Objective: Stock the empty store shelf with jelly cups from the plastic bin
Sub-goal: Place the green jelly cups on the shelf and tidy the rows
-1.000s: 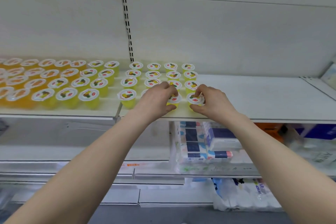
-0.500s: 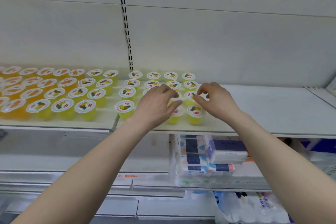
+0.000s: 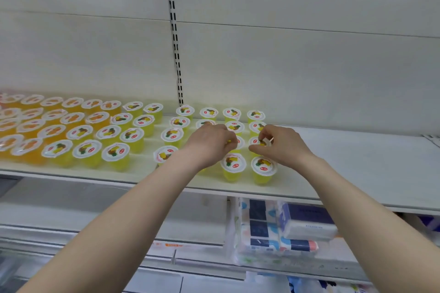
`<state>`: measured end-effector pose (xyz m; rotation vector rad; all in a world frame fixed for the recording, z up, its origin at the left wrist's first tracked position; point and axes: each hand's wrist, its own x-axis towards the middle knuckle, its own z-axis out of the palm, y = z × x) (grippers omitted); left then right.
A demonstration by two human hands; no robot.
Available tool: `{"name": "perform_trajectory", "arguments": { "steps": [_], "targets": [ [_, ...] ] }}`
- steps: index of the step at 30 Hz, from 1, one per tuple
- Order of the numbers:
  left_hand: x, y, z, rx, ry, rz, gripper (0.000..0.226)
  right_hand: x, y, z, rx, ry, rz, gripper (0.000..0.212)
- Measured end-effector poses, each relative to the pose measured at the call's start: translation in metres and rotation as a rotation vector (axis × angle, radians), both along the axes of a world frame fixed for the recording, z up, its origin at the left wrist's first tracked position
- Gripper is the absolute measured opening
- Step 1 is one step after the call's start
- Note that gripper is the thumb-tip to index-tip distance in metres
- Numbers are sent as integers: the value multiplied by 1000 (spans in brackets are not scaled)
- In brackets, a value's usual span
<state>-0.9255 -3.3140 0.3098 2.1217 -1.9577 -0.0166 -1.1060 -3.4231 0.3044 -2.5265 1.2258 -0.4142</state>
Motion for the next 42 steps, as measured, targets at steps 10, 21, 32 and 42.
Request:
{"name": "perform_trajectory", "arguments": {
  "steps": [10, 21, 32, 42],
  "targets": [
    [69, 2, 17, -125, -10, 167, 26, 51, -28, 20, -205, -120, 173, 18],
    [165, -21, 17, -36, -9, 163, 34, 161, -37, 23, -174, 7, 93, 30],
    [181, -66, 6, 75, -7, 46, 49, 195, -43, 5, -153, 136, -49, 39],
    [187, -80, -4, 29, 46, 40, 42, 196, -46, -4, -139, 45, -76, 39]
  ]
}}
